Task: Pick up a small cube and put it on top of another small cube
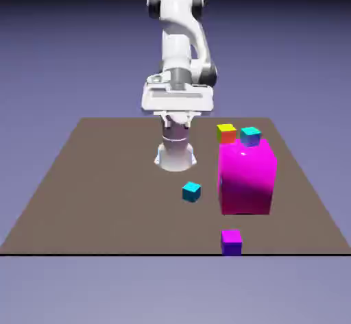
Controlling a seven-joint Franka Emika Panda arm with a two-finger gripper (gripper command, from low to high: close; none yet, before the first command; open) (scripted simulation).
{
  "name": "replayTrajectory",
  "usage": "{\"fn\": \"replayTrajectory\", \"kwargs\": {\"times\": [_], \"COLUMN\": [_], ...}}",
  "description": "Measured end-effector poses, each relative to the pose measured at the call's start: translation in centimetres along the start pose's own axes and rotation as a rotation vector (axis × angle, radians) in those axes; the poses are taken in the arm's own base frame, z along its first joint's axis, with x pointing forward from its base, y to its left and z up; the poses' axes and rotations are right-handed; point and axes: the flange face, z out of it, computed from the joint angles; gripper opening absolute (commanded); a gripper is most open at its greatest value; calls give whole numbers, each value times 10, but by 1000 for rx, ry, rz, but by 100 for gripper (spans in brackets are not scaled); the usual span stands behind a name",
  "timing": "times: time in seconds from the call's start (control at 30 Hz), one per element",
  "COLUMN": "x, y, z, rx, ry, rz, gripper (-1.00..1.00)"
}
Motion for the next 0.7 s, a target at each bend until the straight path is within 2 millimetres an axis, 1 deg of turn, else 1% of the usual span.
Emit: {"fn": "replayTrajectory", "kwargs": {"times": [0.17,0.33,0.53,0.7], "x": [-17,-40,-74,-107], "y": [19,41,72,100], "z": [21,43,67,81], "rx": [6,-36,-145,-273], "ry": [-113,-215,-303,-335], "rz": [319,630,991,1279], "gripper": [0,0,0,0]}}
